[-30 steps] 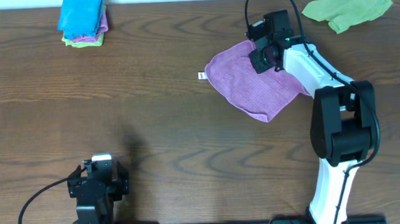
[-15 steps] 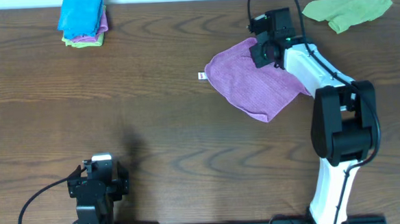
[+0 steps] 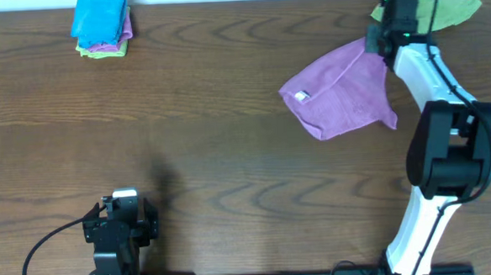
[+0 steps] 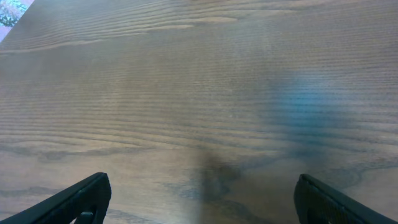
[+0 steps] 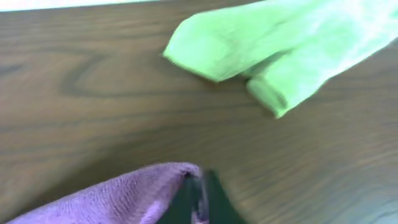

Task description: Fold the cloth

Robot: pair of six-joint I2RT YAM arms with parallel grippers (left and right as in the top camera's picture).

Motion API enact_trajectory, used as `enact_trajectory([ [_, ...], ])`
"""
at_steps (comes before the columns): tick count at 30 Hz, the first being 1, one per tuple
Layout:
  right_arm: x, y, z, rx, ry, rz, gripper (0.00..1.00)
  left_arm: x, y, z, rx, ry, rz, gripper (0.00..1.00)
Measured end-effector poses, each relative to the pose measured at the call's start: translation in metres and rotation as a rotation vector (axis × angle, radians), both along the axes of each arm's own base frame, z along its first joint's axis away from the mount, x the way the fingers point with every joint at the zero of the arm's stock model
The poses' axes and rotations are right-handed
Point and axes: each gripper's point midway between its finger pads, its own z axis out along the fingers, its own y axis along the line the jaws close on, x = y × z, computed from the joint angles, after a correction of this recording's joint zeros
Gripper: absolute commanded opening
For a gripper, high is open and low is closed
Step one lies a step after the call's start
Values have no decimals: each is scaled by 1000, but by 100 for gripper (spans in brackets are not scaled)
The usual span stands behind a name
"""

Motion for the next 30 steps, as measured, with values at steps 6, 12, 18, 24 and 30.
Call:
enact_trajectory([
  [6,3,2,6,5,-8,-1,99,0,0,0,0,0,0,95],
  [12,-20,33,-18,76,146,137,73,0,0,0,0,0,0,95],
  [18,-55,78,-41,144,328,292,22,0,0,0,0,0,0,95],
  [24,-87,116,-53,213,462,422,1,0,0,0,0,0,0,95],
  [30,-100,127,-38,222,485,448,2,0,0,0,0,0,0,95],
])
